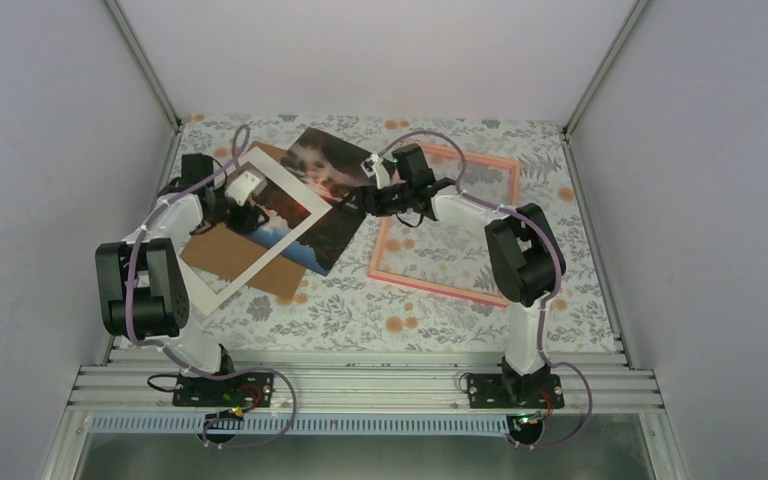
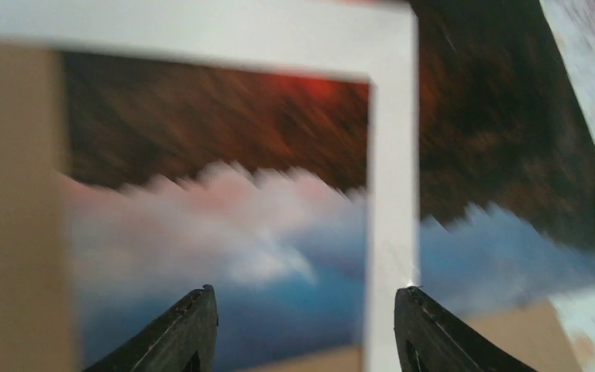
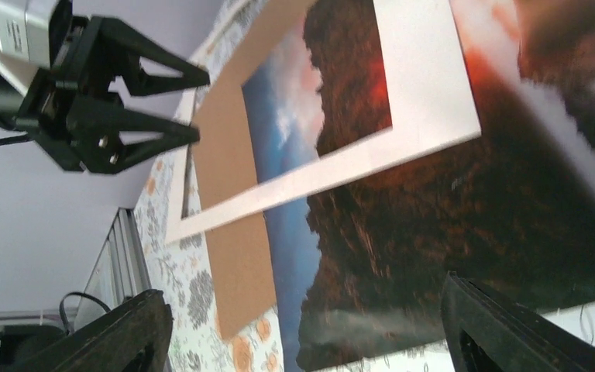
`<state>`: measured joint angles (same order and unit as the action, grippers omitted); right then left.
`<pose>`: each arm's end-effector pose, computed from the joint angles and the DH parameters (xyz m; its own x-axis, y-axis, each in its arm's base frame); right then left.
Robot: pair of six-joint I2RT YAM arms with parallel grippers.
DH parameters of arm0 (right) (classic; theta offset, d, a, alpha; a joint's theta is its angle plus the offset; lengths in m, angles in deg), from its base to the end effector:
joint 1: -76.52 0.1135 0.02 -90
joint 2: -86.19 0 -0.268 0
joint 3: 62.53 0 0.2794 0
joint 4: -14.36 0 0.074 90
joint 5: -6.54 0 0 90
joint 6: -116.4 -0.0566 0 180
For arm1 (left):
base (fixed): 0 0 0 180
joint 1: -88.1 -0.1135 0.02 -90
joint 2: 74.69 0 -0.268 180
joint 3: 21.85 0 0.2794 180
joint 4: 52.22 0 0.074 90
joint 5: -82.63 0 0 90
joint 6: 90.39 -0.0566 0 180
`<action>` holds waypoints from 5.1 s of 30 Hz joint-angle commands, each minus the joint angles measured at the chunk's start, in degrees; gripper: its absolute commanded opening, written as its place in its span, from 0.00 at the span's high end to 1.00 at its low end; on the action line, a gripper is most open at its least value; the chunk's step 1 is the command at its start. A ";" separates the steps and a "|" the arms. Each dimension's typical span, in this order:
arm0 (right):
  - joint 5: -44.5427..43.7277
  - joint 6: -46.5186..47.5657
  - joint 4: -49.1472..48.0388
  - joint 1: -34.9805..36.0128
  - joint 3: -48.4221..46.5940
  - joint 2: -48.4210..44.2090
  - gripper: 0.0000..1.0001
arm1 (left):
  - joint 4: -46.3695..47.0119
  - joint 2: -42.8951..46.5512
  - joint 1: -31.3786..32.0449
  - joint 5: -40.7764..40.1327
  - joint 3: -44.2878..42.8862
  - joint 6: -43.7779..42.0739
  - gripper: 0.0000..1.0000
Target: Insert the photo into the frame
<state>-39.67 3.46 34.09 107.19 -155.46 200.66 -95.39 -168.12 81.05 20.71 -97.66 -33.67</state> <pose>0.3905 0.2771 0.1791 -0.8404 -0.1713 -0.5143 -0.5300 0.4586 0.7133 0.3633 0.0181 0.1883 -0.6585 0.4064 -0.6334 0.5754 0.8144 -0.0757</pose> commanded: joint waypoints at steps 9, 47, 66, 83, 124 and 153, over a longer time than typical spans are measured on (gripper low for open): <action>1.66 1.70 -2.63 3.99 7.42 -3.87 0.17 | -17.17 7.72 -2.28 -10.47 12.90 -14.69 0.40; 4.56 -22.18 -18.17 13.53 7.79 8.76 0.21 | -19.56 10.20 1.31 -17.14 19.74 -8.30 0.77; 4.70 -36.69 -20.77 13.49 2.03 15.24 0.19 | -27.42 13.03 2.44 -6.72 12.47 -6.40 0.79; 4.00 -51.32 -30.78 12.74 -2.26 17.63 0.39 | -28.68 13.35 4.61 -2.91 8.79 -5.47 0.79; 0.20 45.15 44.89 -15.03 -2.51 -16.79 0.96 | -11.73 10.76 -1.03 10.33 -16.96 9.68 0.00; -8.49 51.48 62.49 -36.50 -17.15 10.37 0.79 | -6.06 2.48 8.28 5.61 -13.29 12.18 0.00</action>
<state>-49.83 59.15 99.20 71.92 -169.93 209.47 -102.75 -167.42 89.05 26.20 -112.13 -21.95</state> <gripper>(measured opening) 0.197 0.998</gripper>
